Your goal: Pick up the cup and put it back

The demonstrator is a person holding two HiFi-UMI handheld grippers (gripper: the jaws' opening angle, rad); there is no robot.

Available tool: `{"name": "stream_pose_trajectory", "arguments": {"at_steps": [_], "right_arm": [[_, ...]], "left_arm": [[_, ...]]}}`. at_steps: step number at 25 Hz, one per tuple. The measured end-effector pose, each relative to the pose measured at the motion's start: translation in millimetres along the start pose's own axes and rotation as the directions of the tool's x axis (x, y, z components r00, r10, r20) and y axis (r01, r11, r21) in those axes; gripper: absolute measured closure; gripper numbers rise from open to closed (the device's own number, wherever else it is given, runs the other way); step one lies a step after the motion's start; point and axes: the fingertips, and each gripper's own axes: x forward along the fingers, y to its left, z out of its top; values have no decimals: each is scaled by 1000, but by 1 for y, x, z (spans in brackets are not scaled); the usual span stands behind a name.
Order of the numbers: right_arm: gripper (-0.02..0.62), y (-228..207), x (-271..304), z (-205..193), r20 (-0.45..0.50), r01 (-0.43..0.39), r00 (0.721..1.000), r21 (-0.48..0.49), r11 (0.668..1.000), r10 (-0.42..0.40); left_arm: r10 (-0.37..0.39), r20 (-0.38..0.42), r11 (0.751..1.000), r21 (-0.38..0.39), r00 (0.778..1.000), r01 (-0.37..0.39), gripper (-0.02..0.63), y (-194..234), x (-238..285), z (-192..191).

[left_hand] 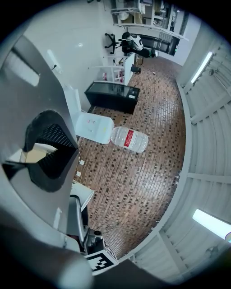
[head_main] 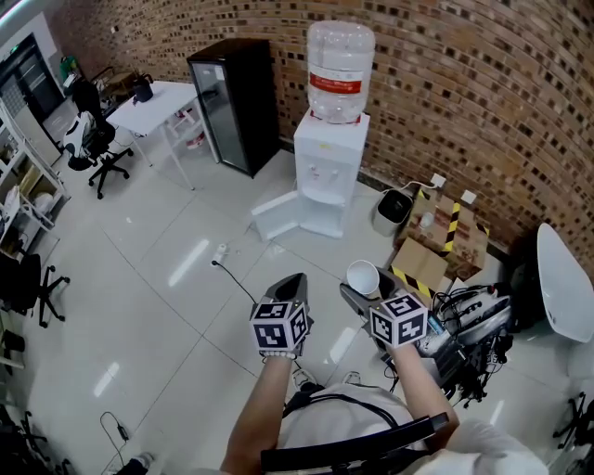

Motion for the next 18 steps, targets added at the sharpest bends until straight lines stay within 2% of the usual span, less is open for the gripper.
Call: {"name": "stream_pose_trajectory", "arguments": {"at_steps": [10, 18], "right_arm": [[239, 3, 16, -5, -5, 69, 998, -3, 998, -69], [239, 1, 43, -13, -16, 73, 997, -38, 997, -73]], "left_arm": [[10, -29, 1000, -9, 1000, -10, 606, 40, -14, -12], [7, -51, 1000, 5, 999, -7, 606, 56, -4, -18]]}}
